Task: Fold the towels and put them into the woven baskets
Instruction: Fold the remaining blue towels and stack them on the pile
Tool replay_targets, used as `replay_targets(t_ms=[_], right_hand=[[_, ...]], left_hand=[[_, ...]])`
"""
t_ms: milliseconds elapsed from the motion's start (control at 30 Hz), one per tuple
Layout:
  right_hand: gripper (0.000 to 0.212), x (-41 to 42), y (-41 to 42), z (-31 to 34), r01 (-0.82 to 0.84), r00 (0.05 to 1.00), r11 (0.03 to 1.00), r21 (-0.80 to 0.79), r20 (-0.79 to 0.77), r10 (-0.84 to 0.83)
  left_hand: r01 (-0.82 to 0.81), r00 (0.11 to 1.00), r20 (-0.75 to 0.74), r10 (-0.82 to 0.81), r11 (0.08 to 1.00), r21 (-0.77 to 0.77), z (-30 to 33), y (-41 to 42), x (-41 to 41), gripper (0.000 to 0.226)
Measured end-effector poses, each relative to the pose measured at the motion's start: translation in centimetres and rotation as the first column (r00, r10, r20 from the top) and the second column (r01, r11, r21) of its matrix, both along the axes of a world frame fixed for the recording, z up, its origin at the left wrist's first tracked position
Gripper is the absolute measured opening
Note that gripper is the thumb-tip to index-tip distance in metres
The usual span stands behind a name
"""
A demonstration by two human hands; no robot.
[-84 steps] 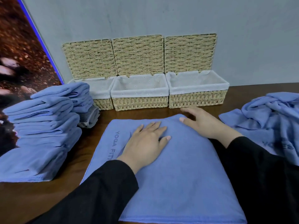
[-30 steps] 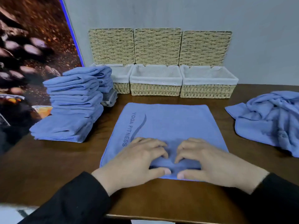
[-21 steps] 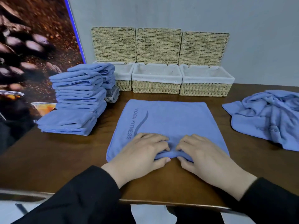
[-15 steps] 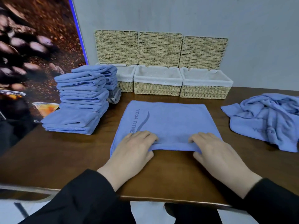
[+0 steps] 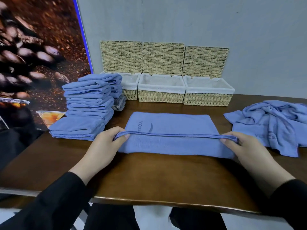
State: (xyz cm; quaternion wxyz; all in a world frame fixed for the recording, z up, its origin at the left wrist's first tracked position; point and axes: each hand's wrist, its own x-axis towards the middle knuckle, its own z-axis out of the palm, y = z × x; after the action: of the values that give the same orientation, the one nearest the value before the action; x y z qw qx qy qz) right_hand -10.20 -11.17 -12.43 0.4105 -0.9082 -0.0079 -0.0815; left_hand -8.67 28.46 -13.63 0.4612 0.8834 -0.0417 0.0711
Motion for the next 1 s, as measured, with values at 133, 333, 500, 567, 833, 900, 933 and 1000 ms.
replay_targets(t_ms=[133,333,500,567,833,900,933,1000], right_hand=[[0.023,0.2,-1.1,0.7,-0.038,0.998,0.995,0.09,-0.05,0.043],[0.027,3.0,-0.9,2.8,-0.029,0.999,0.998,0.05,-0.027,0.031],[0.027,9.4,-0.1,2.7,0.138,0.99,0.985,-0.1,0.002,-0.138],[0.039,10.5,0.9,1.7,0.181,0.983,0.967,-0.181,0.016,-0.181],[0.012,8.4,5.8,-2.4,-0.143,0.977,0.934,-0.328,0.101,0.185],[0.013,8.7,5.8,-2.9,-0.138,0.979,0.916,-0.377,0.089,0.184],[0.015,8.6,5.9,-2.7,-0.119,0.976,0.915,-0.386,0.125,0.18],[0.019,8.4,6.5,-2.3,-0.107,0.952,0.917,-0.384,0.226,0.206]], left_hand=[[0.003,0.998,-0.063,-0.009,0.995,-0.095,1.0,0.5,0.0,0.028],[-0.089,0.996,-0.013,0.091,0.99,0.107,2.6,0.2,2.8,0.038],[-0.165,0.986,0.104,0.133,0.889,0.428,4.3,-0.8,7.7,0.02],[-0.17,0.976,0.209,0.064,0.825,0.539,3.6,-1.5,8.5,0.043],[0.394,0.899,-0.103,-0.425,0.684,0.614,-0.6,-6.2,8.0,0.045],[0.411,0.895,-0.151,-0.419,0.646,0.643,-1.5,-6.6,8.0,0.048],[0.396,0.904,-0.151,-0.401,0.647,0.652,-1.6,-6.7,7.9,0.048],[0.359,0.923,-0.152,-0.355,0.647,0.672,-1.6,-7.1,8.1,0.049]])
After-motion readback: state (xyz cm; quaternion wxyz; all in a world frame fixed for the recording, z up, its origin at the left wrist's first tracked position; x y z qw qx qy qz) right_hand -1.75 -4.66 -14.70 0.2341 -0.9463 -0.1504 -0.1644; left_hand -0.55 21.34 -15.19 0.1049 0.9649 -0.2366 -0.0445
